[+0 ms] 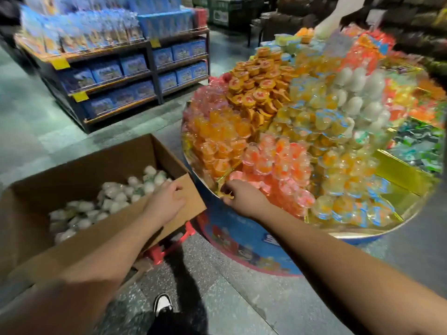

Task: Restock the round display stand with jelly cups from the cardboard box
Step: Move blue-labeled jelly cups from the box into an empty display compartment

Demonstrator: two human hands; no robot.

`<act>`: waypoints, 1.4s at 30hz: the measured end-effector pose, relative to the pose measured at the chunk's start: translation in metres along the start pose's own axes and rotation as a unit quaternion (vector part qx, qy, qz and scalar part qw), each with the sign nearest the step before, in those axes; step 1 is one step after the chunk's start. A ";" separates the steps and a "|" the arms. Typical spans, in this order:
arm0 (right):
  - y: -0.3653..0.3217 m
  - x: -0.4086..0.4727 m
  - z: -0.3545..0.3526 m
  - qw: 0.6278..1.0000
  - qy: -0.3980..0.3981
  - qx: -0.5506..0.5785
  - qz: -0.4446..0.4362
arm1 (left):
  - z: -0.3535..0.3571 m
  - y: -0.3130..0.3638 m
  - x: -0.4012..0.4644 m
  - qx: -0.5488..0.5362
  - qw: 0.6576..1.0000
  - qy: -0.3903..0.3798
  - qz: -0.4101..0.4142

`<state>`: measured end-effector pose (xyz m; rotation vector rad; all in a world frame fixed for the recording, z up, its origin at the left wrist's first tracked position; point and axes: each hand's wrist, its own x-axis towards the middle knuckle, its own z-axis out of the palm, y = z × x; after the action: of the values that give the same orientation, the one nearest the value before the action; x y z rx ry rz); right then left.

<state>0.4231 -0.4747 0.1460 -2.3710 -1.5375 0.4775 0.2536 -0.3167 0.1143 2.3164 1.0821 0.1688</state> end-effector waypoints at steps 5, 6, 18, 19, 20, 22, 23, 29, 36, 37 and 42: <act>-0.101 0.089 0.059 0.995 -0.069 0.002 -0.077 | -0.053 -0.118 -0.011 -0.019 0.994 0.040 -0.099; -0.122 0.107 0.073 0.993 -0.079 0.001 -0.089 | -0.062 -0.142 -0.012 -0.024 0.991 0.047 -0.123; -0.296 0.278 0.234 0.963 -0.265 -0.005 -0.056 | -0.137 -0.380 0.014 -0.076 0.951 -0.021 -0.300; -0.301 0.288 0.246 0.959 -0.278 -0.013 -0.046 | -0.138 -0.391 0.021 -0.080 0.948 -0.036 -0.305; -0.303 0.297 0.255 0.956 -0.290 -0.020 -0.035 | -0.136 -0.402 0.028 -0.093 0.943 -0.054 -0.314; -0.306 0.314 0.272 0.949 -0.316 -0.020 -0.010 | -0.127 -0.421 0.038 -0.141 0.926 -0.075 -0.343; -0.306 0.324 0.281 0.946 -0.325 -0.019 0.000 | -0.123 -0.430 0.043 -0.166 0.916 -0.072 -0.359; -0.309 0.394 0.335 0.943 -0.332 -0.023 0.004 | -0.098 -0.479 0.091 -0.202 0.868 -0.015 -0.453; -0.323 0.468 0.419 0.940 -0.329 -0.041 -0.076 | -0.052 -0.526 0.153 -0.108 0.885 -0.070 -0.447; -0.326 0.475 0.428 0.940 -0.329 -0.049 -0.082 | -0.046 -0.531 0.159 -0.094 0.885 -0.081 -0.449; -0.345 0.508 0.467 0.930 -0.345 -0.063 -0.109 | -0.032 -0.555 0.188 0.013 0.865 -0.107 -0.489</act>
<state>0.1373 0.1514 -0.2030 -2.1860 -2.1373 1.2916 -0.0016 0.1192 -0.1850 1.4843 1.9657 -0.4830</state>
